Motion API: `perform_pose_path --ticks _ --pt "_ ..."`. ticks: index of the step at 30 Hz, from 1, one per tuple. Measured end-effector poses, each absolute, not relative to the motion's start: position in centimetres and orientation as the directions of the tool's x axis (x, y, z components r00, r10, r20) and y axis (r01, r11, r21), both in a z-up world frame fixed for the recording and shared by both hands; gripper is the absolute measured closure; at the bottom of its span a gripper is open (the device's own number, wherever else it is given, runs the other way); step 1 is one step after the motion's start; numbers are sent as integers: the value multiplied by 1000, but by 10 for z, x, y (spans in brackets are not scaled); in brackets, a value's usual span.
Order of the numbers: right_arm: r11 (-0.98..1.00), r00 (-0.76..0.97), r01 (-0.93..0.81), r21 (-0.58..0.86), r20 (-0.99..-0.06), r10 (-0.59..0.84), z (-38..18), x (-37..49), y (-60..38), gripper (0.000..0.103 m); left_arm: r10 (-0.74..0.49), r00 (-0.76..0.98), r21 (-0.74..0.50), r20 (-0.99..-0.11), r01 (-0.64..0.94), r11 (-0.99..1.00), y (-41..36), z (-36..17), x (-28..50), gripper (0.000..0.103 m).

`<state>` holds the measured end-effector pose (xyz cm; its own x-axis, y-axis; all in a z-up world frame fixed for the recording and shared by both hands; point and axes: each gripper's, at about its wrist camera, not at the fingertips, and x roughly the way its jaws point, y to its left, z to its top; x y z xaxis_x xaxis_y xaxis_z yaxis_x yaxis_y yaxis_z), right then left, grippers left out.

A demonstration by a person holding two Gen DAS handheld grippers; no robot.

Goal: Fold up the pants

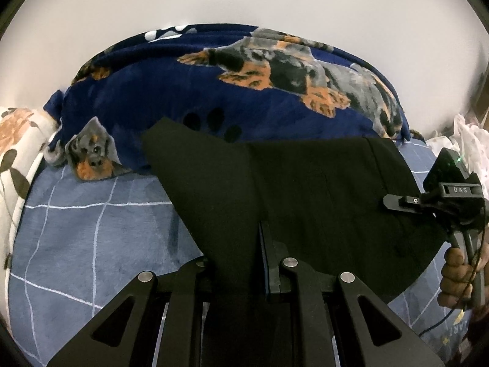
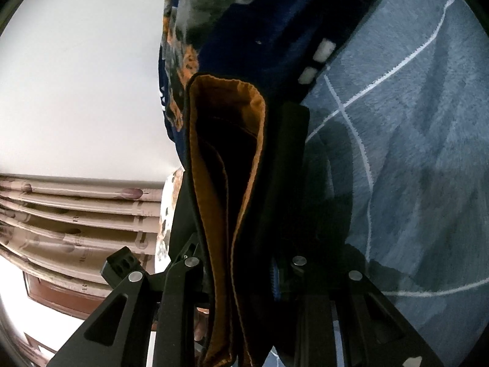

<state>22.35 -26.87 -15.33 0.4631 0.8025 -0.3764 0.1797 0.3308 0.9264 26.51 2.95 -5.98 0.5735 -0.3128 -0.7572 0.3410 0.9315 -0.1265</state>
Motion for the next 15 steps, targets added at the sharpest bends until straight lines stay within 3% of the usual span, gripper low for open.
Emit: perform_pose_path --ticks 15 --pt "371 459 182 911 -412 787 -163 228 -271 80 -294 579 -123 -761 316 941 37 -76 271 85"
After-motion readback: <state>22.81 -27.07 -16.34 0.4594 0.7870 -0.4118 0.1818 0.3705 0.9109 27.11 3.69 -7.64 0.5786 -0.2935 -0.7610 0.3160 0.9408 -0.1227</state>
